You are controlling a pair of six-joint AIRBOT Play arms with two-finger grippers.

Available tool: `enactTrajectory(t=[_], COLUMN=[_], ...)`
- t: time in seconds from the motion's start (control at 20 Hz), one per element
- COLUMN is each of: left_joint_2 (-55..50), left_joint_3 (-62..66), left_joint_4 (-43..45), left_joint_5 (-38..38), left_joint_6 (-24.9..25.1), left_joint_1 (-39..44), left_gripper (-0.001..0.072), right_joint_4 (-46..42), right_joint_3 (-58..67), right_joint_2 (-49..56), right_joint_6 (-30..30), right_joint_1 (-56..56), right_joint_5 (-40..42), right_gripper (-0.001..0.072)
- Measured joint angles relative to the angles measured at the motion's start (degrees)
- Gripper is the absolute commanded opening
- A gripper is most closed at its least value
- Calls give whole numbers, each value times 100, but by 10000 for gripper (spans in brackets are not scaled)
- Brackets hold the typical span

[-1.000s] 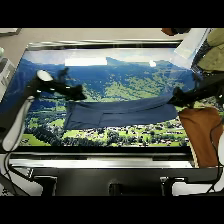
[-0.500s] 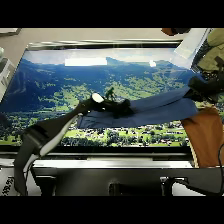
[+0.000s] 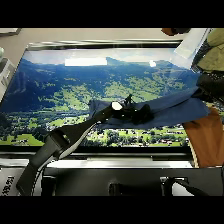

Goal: Fold the clothes and pants, and hang the long-sleeved shirts on hangers.

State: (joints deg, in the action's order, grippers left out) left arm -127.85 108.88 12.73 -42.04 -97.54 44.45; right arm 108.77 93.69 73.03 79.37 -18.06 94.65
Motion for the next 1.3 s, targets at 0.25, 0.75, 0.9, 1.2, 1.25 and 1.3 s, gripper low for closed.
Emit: enactTrajectory(t=[0.25, 0.75, 0.9, 1.2, 1.25, 1.3], left_joint_2=[315, 2719, 3211, 3569, 3591, 3600], left_joint_3=[133, 164, 166, 166, 166, 166], left_joint_4=[428, 4835, 5383, 5740, 5755, 5775], left_joint_5=[-1158, -4614, -5005, -5381, -5403, -5418], left_joint_6=[175, -17, -33, -39, -39, -39], left_joint_1=[-538, -3023, -3705, -4422, -4465, -4498], left_gripper=[14, 16, 17, 17, 17, 17], right_joint_4=[271, 977, 944, 911, 914, 914], right_joint_3=[0, 0, 0, 0, 0, 0], right_joint_2=[-26, 365, 734, 1582, 1711, 1847], right_joint_6=[-125, -1683, -2188, -3008, -3073, -3147], right_joint_1=[7, 2085, 2977, 4262, 4391, 4509], right_joint_5=[-114, -1473, -2168, -3353, -3480, -3604], right_gripper=[32, 32, 32, 32, 32, 32])
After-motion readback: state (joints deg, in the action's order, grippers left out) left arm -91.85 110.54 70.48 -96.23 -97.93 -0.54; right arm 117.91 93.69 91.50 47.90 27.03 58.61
